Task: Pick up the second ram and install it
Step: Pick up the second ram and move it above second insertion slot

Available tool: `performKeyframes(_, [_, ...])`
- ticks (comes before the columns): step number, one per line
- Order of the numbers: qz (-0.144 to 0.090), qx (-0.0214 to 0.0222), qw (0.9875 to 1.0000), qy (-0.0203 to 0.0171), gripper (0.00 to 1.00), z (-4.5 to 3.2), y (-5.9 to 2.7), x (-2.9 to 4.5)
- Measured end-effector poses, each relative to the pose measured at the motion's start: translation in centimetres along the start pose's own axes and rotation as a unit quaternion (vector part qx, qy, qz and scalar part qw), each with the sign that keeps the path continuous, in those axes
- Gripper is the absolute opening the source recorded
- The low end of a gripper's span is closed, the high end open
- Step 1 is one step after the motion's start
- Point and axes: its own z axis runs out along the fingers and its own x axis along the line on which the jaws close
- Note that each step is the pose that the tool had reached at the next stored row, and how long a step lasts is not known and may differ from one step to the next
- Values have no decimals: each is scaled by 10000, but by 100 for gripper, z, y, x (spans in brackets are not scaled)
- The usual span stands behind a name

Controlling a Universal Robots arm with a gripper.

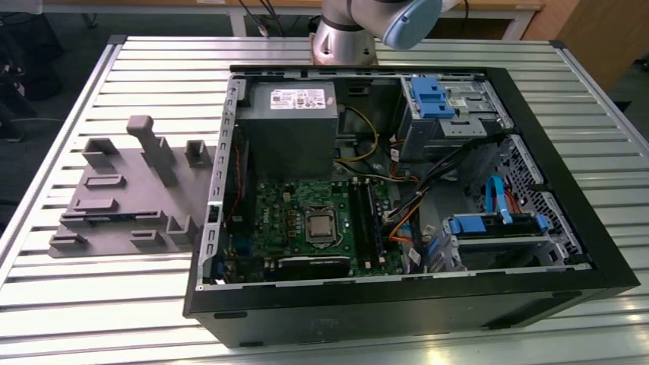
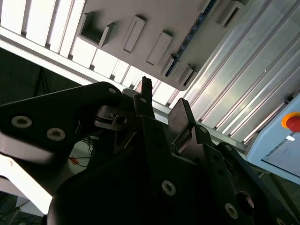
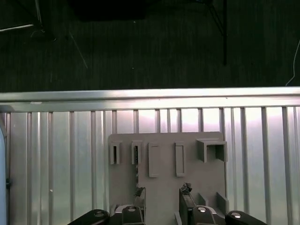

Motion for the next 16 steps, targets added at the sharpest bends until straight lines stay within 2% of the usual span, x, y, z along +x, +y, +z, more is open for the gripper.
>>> performKeyframes(3, [-1,21,10000,-3,41,7,0,0])
performKeyframes(6, [7,45,10000,-37,41,24,0,-1])
performKeyframes(8, [25,45,10000,-52,41,52,0,0])
performKeyframes(12, [27,45,10000,-55,41,123,-3,12])
performKeyframes(16, [43,51,10000,-55,41,196,-6,65])
